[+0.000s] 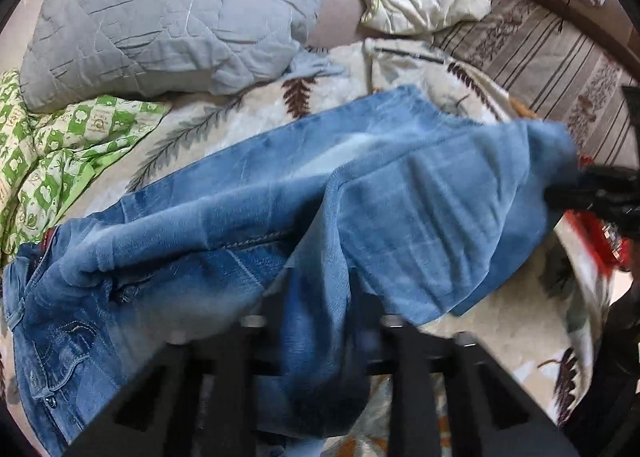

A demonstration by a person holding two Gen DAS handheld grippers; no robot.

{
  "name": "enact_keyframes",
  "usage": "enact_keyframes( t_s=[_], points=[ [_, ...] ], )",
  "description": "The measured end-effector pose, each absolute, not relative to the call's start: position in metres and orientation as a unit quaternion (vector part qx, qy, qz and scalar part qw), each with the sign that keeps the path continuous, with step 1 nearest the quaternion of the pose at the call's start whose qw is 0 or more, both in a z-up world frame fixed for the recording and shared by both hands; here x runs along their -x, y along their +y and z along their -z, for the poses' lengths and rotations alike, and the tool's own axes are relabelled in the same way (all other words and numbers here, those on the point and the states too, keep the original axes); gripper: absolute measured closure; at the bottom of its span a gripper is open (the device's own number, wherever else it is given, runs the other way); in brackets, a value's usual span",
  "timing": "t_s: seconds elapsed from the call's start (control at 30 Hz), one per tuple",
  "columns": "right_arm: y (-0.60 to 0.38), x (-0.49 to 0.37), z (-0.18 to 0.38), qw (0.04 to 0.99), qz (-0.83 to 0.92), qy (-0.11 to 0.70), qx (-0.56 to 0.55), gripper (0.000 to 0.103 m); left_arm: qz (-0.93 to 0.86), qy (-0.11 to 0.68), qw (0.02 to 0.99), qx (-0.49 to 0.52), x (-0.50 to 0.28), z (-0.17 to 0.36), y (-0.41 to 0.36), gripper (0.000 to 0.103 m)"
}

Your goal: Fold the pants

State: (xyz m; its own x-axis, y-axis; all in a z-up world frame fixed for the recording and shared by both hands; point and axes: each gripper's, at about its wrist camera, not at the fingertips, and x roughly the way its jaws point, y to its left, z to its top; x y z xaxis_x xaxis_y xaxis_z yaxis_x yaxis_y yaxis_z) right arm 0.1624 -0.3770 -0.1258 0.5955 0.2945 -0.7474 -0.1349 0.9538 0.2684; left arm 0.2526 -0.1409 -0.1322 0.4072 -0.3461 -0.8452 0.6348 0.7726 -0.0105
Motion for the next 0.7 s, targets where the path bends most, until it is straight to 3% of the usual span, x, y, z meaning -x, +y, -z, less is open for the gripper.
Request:
enact_keyframes(
  t_s=[0.07, 0.17, 0.5, 0.7],
  points=[
    [-0.371, -0.160, 0.115, 0.895, -0.125, 0.420, -0.086, 0.082, 0.301, 0.453, 0.825, -0.156, -0.250, 0.129, -0.138, 0.099],
    [-0.364, -0.159, 0.096, 0.899, -0.132, 0.410, -0.084, 0.087, 0.315, 0.437, 0.829, -0.147, -0.243, 0.112, -0.129, 0.100],
    [-0.361, -0.102, 0.003, 0.890, -0.146, 0.427, -0.066, 0.088, 0.438, 0.379, 0.803, -0.139, -0.198, 0.041, -0.085, 0.100],
    [-0.380, -0.070, 0.002, 0.859, -0.130, 0.491, -0.067, 0.088, 0.540, 0.381, 0.734, -0.155, -0.169, 0.028, -0.076, 0.100]
  ],
)
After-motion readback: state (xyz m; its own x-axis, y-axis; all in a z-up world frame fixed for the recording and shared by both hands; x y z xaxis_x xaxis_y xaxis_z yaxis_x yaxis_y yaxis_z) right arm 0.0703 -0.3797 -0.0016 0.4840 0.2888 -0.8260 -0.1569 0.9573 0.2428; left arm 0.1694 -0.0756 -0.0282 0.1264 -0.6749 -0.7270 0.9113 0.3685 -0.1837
